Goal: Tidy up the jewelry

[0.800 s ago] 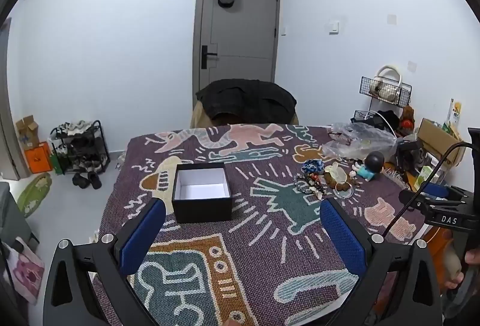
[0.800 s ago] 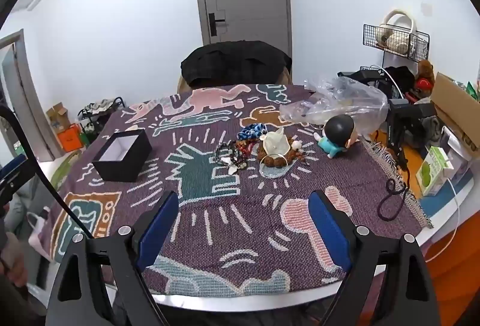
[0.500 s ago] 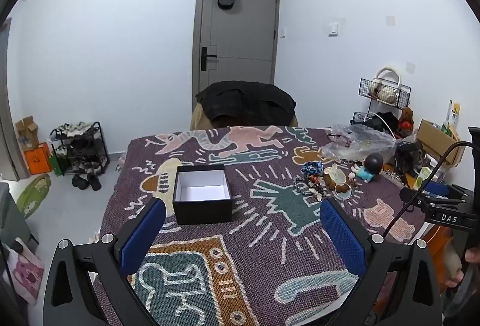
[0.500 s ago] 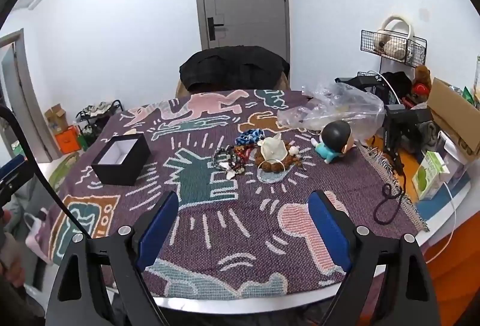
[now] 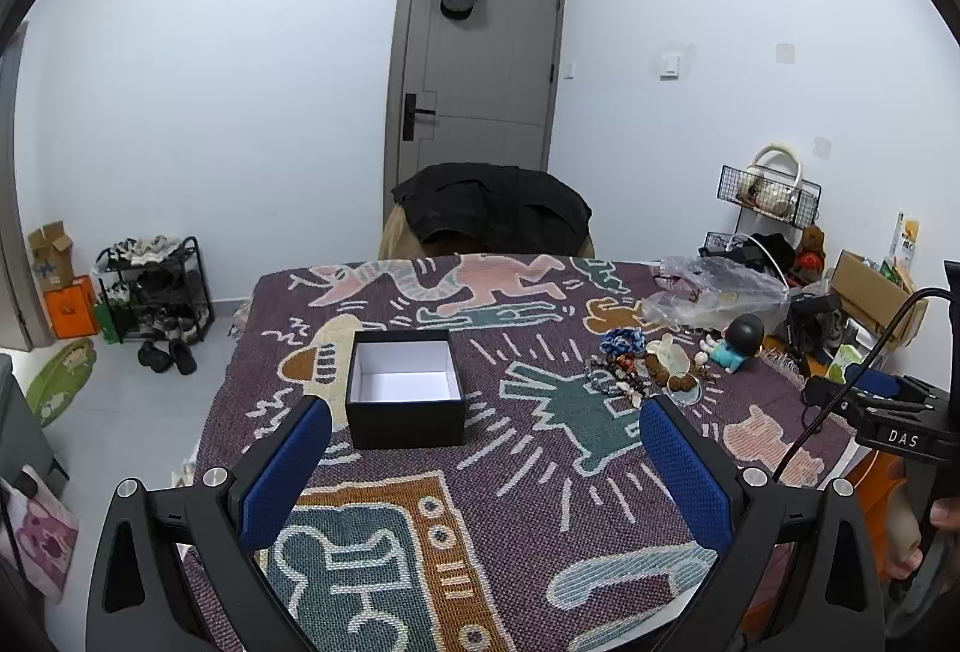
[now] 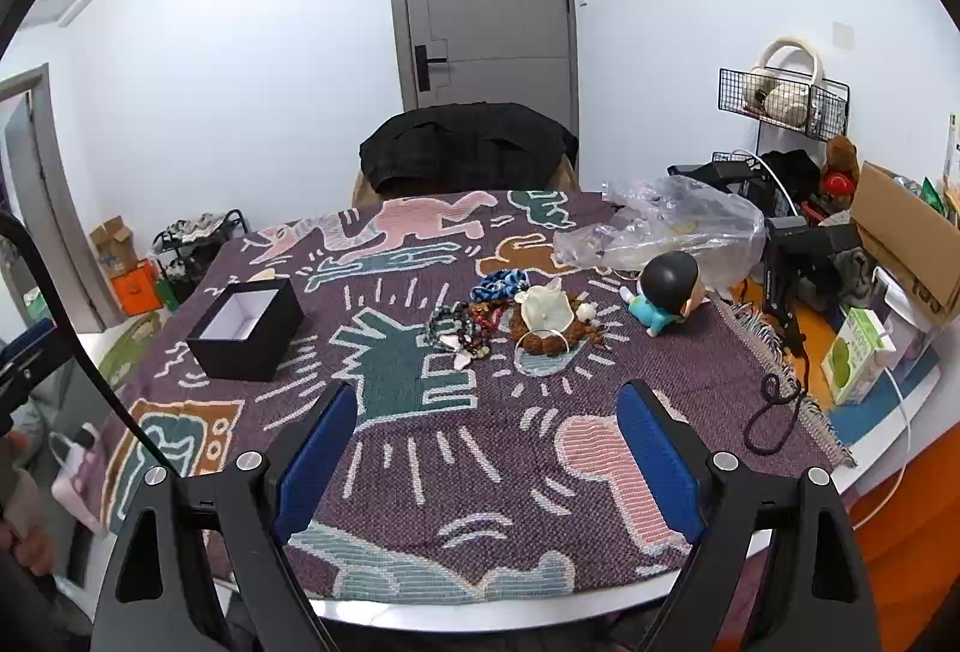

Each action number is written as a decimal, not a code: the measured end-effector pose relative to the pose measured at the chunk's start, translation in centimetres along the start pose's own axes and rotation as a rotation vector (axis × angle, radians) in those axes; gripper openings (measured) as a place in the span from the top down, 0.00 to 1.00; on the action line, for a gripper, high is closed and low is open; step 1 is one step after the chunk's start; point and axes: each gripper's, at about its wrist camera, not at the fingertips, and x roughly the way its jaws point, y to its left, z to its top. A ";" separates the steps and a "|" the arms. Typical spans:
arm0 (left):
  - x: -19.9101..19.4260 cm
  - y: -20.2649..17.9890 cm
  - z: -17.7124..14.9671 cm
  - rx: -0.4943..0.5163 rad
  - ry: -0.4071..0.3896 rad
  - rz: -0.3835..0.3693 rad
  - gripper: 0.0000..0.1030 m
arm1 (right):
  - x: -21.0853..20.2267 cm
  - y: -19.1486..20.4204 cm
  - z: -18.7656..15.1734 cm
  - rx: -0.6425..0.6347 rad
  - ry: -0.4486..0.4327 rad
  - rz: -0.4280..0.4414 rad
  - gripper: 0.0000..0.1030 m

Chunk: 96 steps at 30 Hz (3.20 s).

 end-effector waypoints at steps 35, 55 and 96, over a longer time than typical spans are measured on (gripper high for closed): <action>0.9 -0.4 -0.8 0.001 0.015 -0.023 0.00 | 0.1 0.4 -0.8 0.004 -0.019 0.012 0.15; 1.3 -0.7 -0.3 0.008 0.018 -0.025 0.00 | 0.0 0.3 -0.8 0.015 -0.024 0.017 0.15; 13.1 -4.3 2.6 -0.022 0.266 -0.239 0.33 | 6.8 -6.1 3.5 0.195 0.156 0.039 0.15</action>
